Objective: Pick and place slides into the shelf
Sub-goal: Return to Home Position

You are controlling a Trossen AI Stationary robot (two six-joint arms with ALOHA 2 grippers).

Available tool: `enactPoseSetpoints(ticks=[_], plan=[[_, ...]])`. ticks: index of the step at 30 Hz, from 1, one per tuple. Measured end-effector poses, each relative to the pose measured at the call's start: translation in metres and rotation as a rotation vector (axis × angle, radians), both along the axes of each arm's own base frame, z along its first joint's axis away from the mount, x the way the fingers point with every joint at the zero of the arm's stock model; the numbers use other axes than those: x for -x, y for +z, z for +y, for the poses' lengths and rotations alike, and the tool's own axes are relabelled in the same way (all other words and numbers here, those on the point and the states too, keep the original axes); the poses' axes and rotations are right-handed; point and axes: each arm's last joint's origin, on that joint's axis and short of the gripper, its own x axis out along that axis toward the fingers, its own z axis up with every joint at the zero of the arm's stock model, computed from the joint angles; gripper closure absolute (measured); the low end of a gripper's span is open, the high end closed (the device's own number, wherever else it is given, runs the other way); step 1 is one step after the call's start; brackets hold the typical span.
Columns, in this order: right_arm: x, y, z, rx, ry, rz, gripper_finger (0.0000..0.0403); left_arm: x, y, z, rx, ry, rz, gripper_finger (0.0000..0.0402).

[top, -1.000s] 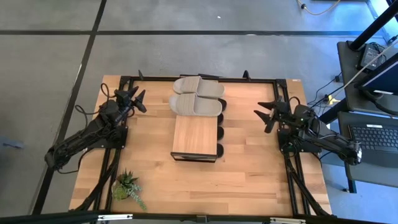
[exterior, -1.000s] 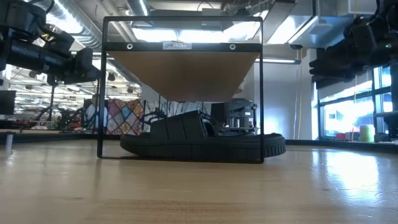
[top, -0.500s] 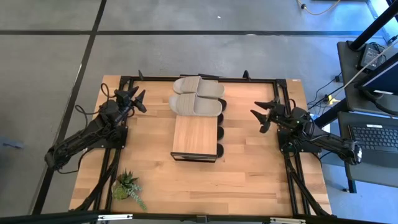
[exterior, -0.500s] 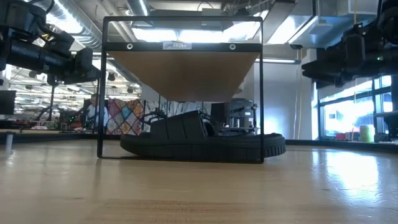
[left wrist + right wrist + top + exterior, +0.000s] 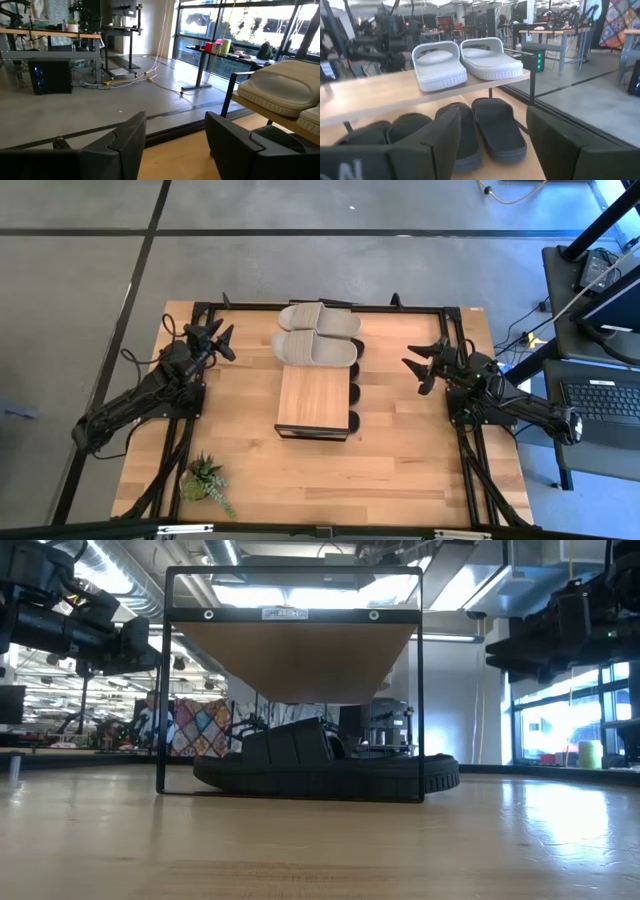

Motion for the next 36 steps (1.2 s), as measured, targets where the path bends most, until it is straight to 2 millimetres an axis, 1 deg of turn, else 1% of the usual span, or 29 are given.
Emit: enactPoseSetpoints(ticks=[7,36], plan=[[0.0000,0.0001,0.0000,-0.139,0.002,-0.064,0.0178,0.0000,0.0000,0.0000,0.000,0.000,0.000,0.0207],[0.0001,0.0003,0.0000,-0.135,0.002,-0.062,0.0178,0.0000,0.0000,0.0000,0.000,0.000,0.000,0.0207]])
